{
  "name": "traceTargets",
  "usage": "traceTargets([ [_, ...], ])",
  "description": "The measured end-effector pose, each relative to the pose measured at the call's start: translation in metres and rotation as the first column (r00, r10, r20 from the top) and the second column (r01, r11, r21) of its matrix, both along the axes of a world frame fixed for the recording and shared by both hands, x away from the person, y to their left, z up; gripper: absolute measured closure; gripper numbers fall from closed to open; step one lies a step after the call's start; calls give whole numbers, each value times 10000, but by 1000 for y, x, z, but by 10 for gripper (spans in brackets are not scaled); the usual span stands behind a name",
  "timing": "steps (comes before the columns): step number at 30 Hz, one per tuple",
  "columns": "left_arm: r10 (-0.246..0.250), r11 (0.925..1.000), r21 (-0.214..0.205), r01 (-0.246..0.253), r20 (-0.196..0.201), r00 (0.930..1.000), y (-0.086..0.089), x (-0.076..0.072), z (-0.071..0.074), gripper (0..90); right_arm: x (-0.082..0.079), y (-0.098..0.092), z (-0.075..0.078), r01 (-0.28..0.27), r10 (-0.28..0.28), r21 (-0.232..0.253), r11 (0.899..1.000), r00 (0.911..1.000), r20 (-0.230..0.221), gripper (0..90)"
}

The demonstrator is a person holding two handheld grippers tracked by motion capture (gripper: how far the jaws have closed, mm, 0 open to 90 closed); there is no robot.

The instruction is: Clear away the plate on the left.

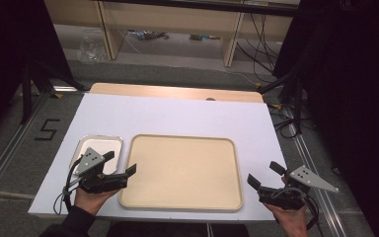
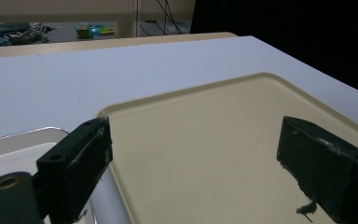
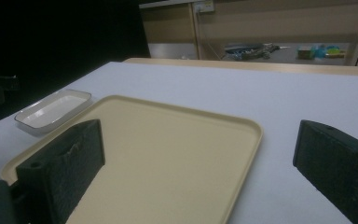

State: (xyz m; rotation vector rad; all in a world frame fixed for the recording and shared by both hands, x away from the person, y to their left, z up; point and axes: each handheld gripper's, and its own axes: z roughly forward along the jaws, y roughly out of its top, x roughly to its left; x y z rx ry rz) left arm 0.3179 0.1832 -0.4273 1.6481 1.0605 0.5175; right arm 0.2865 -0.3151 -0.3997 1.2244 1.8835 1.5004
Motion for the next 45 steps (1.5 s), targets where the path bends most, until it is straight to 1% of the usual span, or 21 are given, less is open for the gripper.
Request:
traceTargets([
  [3,-2,10000,30,2,-25,10000,0,0,0,100,0,-1,0,-63,63,-18,10000,10000,70,27],
  [5,-38,10000,44,38,-37,10000,0,0,0,101,0,0,0,-42,42,-30,10000,10000,-29,27],
  [6,-83,9999,83,83,-5,10000,-1,0,0,101,0,0,0,-44,45,-86,10000,9999,90,27],
  [7,-87,9999,83,87,-14,10000,-1,0,0,100,-1,1,0,-132,136,261,9996,9998,-153,27],
  [8,-83,9999,69,83,-27,10000,-1,0,0,101,-1,1,0,-118,121,255,9996,9998,-144,27],
  [9,-60,10000,58,60,-37,10000,-1,0,0,101,0,0,0,-64,64,-14,10000,10000,27,27],
  [12,-31,10000,-9,31,-58,10000,0,0,0,100,0,-1,0,-66,66,-25,10000,10000,23,27],
  [13,-13,10000,-13,13,-55,10000,0,0,0,100,-1,1,0,-114,118,276,9996,9998,-133,27],
  [14,-12,10000,28,12,-39,10000,1,0,1,101,0,0,0,-28,28,21,10000,10000,30,26],
  [19,74,10000,17,-74,-40,10000,4,1,2,100,0,0,0,-41,41,28,10000,10000,5,27],
  [21,211,9998,-33,-212,-115,9997,7,3,2,100,0,1,0,36,-36,42,10000,9999,-101,27],
  [22,234,9997,-39,-235,-134,9996,9,3,2,100,0,0,0,-92,92,5,10000,10000,30,27],
  [29,396,9992,81,-394,-313,9987,14,8,0,100,0,0,0,-16,15,38,10000,10000,22,27],
  [31,473,9988,124,-468,-405,9981,16,10,-1,101,0,-1,0,-37,37,-105,9999,10000,67,27],
  [32,525,9985,176,-518,-448,9976,17,10,-1,105,-1,-1,0,-77,77,-3,10000,10000,-24,27],
  [34,577,9983,147,-571,-472,9972,18,11,-1,109,-1,0,0,-109,108,164,9998,9999,60,27],
  [35,677,9976,150,-671,-491,9965,21,13,-2,108,-1,-1,0,-65,65,-12,10000,10000,29,27],
  [41,1056,9943,193,-1045,-653,9923,30,18,-3,109,-1,-1,0,24,-24,3,10000,9999,164,27],
  [42,1345,9907,293,-1326,-764,9880,34,20,-3,111,-1,-1,0,-86,86,17,10000,9999,82,27],
  [44,1607,9868,326,-1584,-916,9827,40,22,-5,117,0,0,0,-25,24,51,10000,9998,183,27],
  [45,1718,9850,313,-1695,-979,9803,43,23,-6,117,-1,-1,0,-79,79,31,10000,10000,5,27],
])
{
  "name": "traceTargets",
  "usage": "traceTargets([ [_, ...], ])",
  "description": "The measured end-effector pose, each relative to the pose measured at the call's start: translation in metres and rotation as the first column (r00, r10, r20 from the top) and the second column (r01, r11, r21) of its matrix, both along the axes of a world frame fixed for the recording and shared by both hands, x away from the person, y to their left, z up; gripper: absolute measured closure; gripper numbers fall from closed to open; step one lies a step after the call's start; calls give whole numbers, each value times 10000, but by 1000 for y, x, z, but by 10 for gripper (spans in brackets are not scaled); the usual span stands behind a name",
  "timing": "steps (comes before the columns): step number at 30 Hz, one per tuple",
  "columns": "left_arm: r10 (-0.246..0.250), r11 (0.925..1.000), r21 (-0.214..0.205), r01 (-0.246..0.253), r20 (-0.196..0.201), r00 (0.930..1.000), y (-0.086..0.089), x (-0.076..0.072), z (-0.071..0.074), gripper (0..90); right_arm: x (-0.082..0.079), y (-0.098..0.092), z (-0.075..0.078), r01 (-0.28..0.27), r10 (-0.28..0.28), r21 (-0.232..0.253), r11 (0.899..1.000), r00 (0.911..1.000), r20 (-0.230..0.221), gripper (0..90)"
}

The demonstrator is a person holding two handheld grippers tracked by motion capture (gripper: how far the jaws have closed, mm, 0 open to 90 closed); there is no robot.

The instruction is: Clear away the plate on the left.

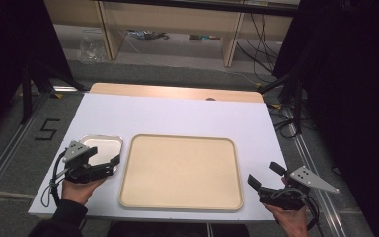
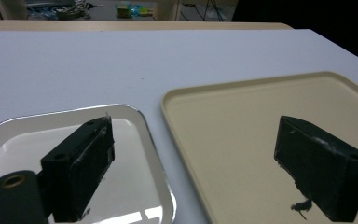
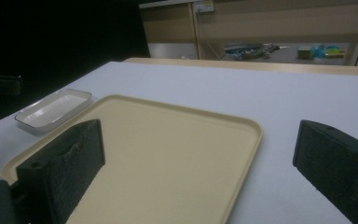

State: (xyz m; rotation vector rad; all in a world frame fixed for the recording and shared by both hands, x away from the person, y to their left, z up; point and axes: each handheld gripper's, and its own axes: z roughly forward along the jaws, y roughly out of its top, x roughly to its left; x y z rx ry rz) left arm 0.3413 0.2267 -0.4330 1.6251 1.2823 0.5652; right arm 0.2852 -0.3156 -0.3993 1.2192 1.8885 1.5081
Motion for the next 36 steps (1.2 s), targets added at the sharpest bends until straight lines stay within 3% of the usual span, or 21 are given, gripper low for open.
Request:
traceTargets([
  [7,688,9974,-197,-699,-496,9964,17,5,-1,131,0,1,-1,-37,36,124,9999,10000,35,28],
  [8,796,9968,-65,-801,-562,9952,18,5,-2,132,0,0,0,14,-14,-69,10000,10000,-25,28],
  [9,939,9956,71,-937,-687,9932,19,7,-2,132,-1,1,0,63,-61,98,9999,9998,-191,28],
  [10,1094,9938,274,-1078,-645,9919,19,8,-3,135,0,1,0,15,-16,-43,10000,10000,-66,28],
  [11,1160,9924,478,-1130,-649,9911,20,9,-3,138,0,3,-1,-45,49,177,9998,9998,-217,29],
  [16,1569,9858,737,-1508,-846,9840,25,17,-3,141,0,1,-1,-9,9,-38,10000,10000,27,29],
  [19,1877,9805,847,-1774,-1363,9727,35,28,-8,147,-1,-1,-1,157,-158,-45,9999,9996,-225,32],
  [20,1877,9805,847,-1774,-1363,9727,35,28,-8,147,0,-1,-2,182,-182,60,9998,9998,25,33],
  [21,1912,9799,917,-1769,-1823,9645,41,34,-11,147,0,1,-3,138,-135,369,9992,9999,-63,35],
  [23,2030,9764,1206,-1790,-2317,9514,48,40,-14,147,-1,-2,-1,231,-231,-127,9997,9997,-14,36],
  [24,2030,9764,1206,-1790,-2317,9514,48,40,-14,147,-1,-2,-1,231,-231,-127,9997,9997,-14,36],
  [25,2064,9749,1347,-1771,-2495,9461,53,42,-16,147,-1,0,-1,300,-300,-1,9996,9995,-117,36],
  [26,2317,9682,1549,-1963,-2603,9373,62,47,-18,150,0,0,-3,201,-202,246,9995,9998,25,40],
  [27,2522,9629,1631,-2151,-2590,9324,67,49,-19,151,0,-1,-2,200,-201,91,9998,9998,18,42],
  [29,2631,9622,1461,-2296,-2832,9223,79,55,-21,153,0,0,-2,184,-182,79,9998,9995,-263,45],
  [30,2823,9579,1367,-2524,-2885,9149,82,56,-22,156,0,0,-2,270,-270,-7,9996,9996,-124,47],
  [31,2877,9565,1362,-2581,-2908,9125,85,58,-22,167,0,1,-1,209,-204,149,9997,9993,-319,49],
  [32,2753,9596,1408,-2435,-2936,9154,88,59,-23,188,0,1,-2,119,-115,198,9997,9998,-185,50],
  [34,2819,9581,1392,-2504,-3021,9107,89,60,-22,224,1,-1,-2,182,-182,55,9998,9998,1,51],
  [35,2528,9645,1526,-2154,-2985,9203,92,62,-23,268,0,-1,-2,195,-195,-42,9998,9998,-60,52],
  [36,2528,9645,1526,-2154,-2985,9203,92,62,-23,341,0,-1,-2,195,-195,-42,9998,9998,-60,52],
])
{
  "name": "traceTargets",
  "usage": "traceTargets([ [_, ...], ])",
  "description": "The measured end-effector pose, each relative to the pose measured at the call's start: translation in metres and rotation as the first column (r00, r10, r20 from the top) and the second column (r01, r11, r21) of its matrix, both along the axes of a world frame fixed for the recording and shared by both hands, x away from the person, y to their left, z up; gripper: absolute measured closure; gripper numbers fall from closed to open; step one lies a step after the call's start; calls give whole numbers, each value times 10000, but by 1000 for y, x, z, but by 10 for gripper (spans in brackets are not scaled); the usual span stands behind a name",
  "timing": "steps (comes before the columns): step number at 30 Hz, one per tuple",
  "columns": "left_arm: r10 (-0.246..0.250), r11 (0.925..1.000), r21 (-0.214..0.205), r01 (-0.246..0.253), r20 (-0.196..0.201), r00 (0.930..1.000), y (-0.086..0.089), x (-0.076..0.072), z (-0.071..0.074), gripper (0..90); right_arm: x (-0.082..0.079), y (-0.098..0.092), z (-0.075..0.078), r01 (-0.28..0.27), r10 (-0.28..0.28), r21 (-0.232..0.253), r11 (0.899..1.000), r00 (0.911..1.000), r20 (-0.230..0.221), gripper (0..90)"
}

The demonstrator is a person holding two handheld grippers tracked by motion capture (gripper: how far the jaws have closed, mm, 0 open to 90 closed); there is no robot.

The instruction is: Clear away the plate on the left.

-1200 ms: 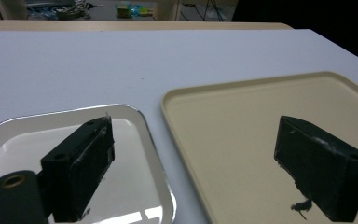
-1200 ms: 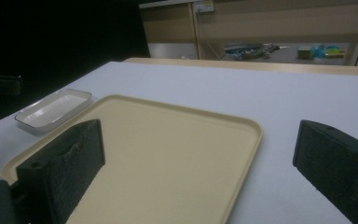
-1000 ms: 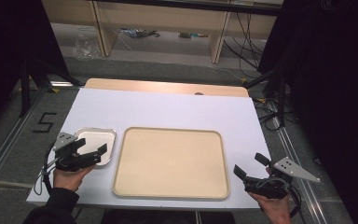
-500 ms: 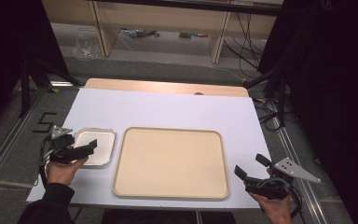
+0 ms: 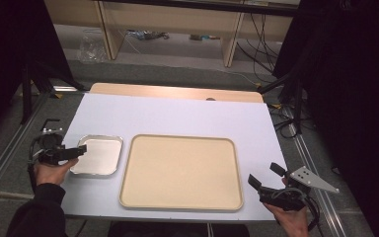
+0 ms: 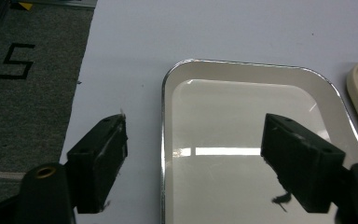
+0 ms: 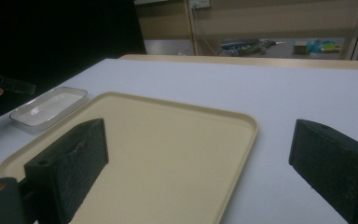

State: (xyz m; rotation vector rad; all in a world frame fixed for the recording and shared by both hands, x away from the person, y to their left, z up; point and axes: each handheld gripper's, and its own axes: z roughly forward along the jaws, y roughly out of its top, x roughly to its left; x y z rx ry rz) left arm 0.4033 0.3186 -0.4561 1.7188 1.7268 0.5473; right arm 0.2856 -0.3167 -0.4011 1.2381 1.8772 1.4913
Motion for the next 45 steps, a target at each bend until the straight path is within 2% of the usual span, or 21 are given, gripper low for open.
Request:
traceTargets([
  [1,-179,9998,79,179,-61,9998,2,1,-1,341,0,2,0,43,-40,132,9999,9998,-188,55],
  [2,-2,10000,16,3,-338,9994,3,5,-4,389,2,2,-1,1,-3,153,9999,10000,85,57],
  [3,-152,9999,10,153,-454,9989,6,6,-6,423,2,2,-1,12,-13,144,9999,10000,64,59],
  [4,9,10000,-51,-12,-566,9984,6,7,-7,447,2,3,-1,3,-4,126,9999,9999,119,59],
  [6,48,10000,-23,-49,-575,9983,8,9,-8,477,3,4,-2,-80,79,289,9995,10000,22,61],
  [9,144,9997,-178,-157,-711,9974,17,13,-12,533,3,3,-1,74,-75,55,10000,9999,77,62],
  [11,139,9995,-281,-161,-770,9969,17,15,-14,589,3,3,-1,-66,66,155,9999,10000,-5,62],
  [12,139,9995,-281,-161,-770,9969,17,15,-14,620,3,2,0,-58,57,-82,9999,10000,-35,62],
  [14,-57,9996,-295,25,-1101,9939,16,17,-16,638,2,4,0,28,-27,49,10000,9998,-180,63],
  [18,-96,9992,-385,51,-1173,9930,17,20,-19,694,3,2,0,-72,73,-169,9998,10000,55,64],
  [23,-134,9982,-594,56,-1313,9913,19,25,-24,739,3,2,0,-88,88,-160,9998,10000,26,66],
  [25,-152,9980,-636,63,-1405,9900,19,28,-26,776,3,4,-1,-78,77,142,9999,9999,76,69],
  [27,-149,9971,-763,38,-1460,9892,20,30,-26,785,2,4,0,-56,56,44,10000,9998,-176,69],
  [28,-172,9963,-861,47,-1451,9893,20,31,-26,794,3,2,0,-99,98,-166,9998,9999,-80,70],
  [31,-242,9947,-1020,88,-1514,9882,21,32,-26,821,3,3,-1,-86,86,-5,10000,9999,133,70],
  [33,-374,9900,-1404,142,-1641,9857,25,35,-26,837,3,3,0,27,-30,-203,9998,9999,-148,71],
  [34,-374,9900,-1404,142,-1641,9857,25,35,-26,842,3,3,0,27,-30,-203,9998,9999,-148,71],
  [35,-461,9873,-1578,180,-1761,9833,28,37,-26,844,3,3,-1,-104,104,-49,9999,9998,145,72],
  [39,-501,9813,-1919,125,-1924,9800,32,39,-27,856,3,3,-2,-51,51,11,10000,10000,-29,73],
  [41,-557,9825,-1849,202,-1885,9805,32,38,-27,861,3,3,0,-220,221,29,9998,9995,-213,74],
  [45,-569,9814,-1903,234,-1728,9833,33,37,-26,870,3,3,-2,-108,108,-2,9999,9999,110,75],
])
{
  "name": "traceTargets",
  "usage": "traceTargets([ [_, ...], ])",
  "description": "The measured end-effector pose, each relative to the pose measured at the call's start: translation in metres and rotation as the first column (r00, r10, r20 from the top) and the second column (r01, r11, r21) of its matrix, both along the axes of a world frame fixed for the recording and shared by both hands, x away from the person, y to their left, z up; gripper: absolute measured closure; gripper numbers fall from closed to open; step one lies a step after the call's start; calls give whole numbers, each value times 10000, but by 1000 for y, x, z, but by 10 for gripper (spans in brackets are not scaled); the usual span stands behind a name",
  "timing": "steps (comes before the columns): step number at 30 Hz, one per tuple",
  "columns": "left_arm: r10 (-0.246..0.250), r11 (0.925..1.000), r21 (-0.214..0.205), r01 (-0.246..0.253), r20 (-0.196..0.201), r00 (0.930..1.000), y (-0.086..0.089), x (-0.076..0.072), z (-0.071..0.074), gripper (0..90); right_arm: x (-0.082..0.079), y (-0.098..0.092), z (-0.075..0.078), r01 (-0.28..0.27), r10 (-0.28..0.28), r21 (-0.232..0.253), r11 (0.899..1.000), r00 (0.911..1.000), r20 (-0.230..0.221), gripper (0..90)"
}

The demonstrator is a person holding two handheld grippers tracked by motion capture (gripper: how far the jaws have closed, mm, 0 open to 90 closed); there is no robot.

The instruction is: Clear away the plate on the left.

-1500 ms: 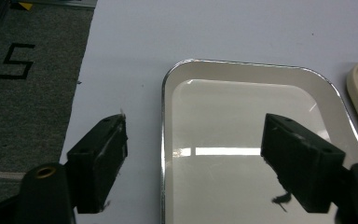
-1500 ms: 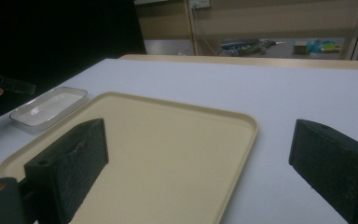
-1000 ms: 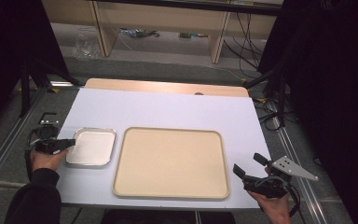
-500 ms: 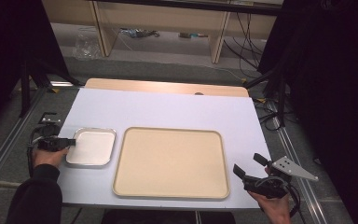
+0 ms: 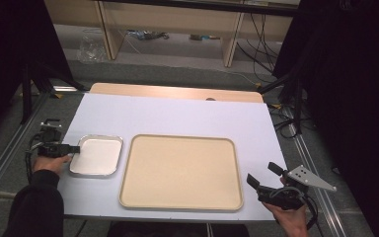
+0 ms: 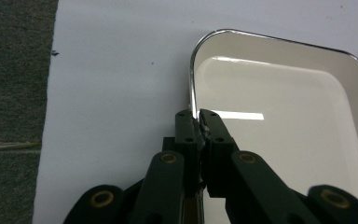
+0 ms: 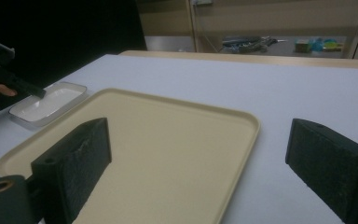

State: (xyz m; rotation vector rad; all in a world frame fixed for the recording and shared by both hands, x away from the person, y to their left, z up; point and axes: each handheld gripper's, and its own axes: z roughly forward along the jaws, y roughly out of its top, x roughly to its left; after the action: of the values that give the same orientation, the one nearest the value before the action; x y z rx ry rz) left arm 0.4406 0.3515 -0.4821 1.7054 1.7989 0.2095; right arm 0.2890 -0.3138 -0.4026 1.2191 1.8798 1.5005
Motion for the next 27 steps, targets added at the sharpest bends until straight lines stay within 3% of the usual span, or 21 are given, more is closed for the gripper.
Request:
traceTargets([
  [6,90,9997,-245,-76,599,9982,1,-3,3,881,0,0,0,65,-65,97,9999,10000,45,78],
  [7,221,9995,-226,-204,791,9966,0,-4,5,883,-2,0,2,41,-40,40,10000,9996,-264,82],
  [8,221,9995,-226,-204,791,9966,0,-4,5,883,-2,0,1,32,-32,25,10000,9996,-269,82],
  [9,468,9983,-395,-431,962,9943,2,-5,6,882,-2,-2,1,88,-89,-210,9997,9999,-67,82],
  [11,708,9959,-633,-642,1087,9915,3,-6,7,883,-3,-1,2,145,-146,-54,9999,9997,-181,82],
  [12,866,9938,-804,-770,1232,9886,6,-8,9,883,-2,-2,1,149,-149,88,9998,9999,2,82],
  [13,866,9938,-804,-770,1232,9886,6,-8,9,883,-2,-2,1,149,-149,88,9998,9999,2,82],
  [15,1002,9893,-1206,-827,1476,9840,7,-11,13,882,-3,-3,2,84,-87,-98,9999,9997,-243,82],
  [17,1018,9872,-1379,-798,1607,9817,7,-12,16,882,-1,-3,1,-15,15,28,10000,10000,69,82],
  [20,961,9864,-1480,-715,1666,9813,6,-14,18,883,-3,-1,2,129,-126,188,9997,9997,-188,82],
  [21,841,9860,-1567,-565,1753,9809,4,-15,21,882,-2,-2,1,88,-89,39,10000,9999,70,82],
  [27,468,9828,-1845,-94,1998,9787,-7,-20,30,882,-2,-2,2,16,-13,123,9999,9996,-264,82],
])
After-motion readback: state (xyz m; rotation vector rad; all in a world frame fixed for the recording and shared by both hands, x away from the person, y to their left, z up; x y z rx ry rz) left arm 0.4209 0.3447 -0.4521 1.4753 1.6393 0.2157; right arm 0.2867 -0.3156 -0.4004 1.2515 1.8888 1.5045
